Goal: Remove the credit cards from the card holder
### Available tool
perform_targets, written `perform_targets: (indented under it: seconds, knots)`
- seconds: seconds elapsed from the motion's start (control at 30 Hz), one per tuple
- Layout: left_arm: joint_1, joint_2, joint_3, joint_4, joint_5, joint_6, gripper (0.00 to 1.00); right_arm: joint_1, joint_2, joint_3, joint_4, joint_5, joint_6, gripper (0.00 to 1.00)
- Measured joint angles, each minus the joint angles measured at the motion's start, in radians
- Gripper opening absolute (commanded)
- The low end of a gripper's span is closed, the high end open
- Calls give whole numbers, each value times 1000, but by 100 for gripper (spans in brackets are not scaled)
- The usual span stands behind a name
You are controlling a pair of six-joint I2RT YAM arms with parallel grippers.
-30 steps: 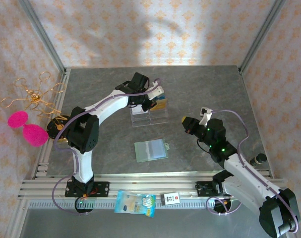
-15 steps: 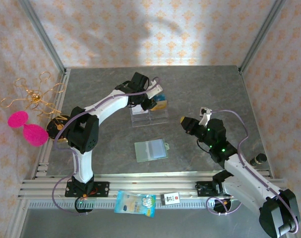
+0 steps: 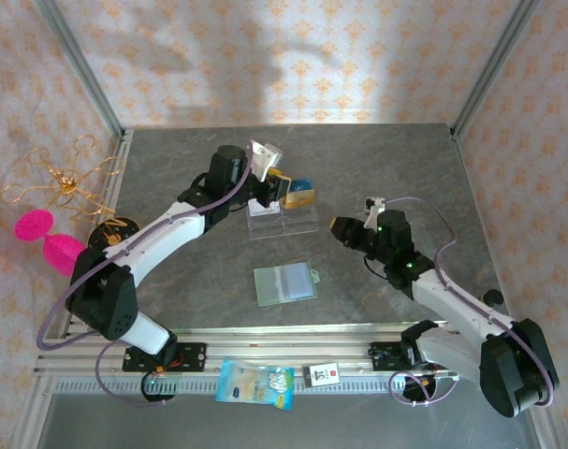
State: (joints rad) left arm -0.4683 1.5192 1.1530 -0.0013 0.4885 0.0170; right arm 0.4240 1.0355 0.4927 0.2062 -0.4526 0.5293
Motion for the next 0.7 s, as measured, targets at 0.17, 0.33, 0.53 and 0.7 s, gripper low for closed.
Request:
perform_targets:
  seconds: [0.17, 0.33, 0.53, 0.7]
  knots:
    - [-53, 135, 102, -113, -82, -16, 36, 2, 44, 30, 1, 14, -14, 34]
    - [-100, 248, 210, -258, -121, -18, 35, 2, 45, 29, -5, 27, -23, 34]
    - [-92, 302, 272, -370, -141, -37, 32, 2, 28, 21, -9, 35, -34, 34]
    - [-80, 338, 309, -401, -158, -55, 35, 2, 18, 19, -8, 37, -37, 35]
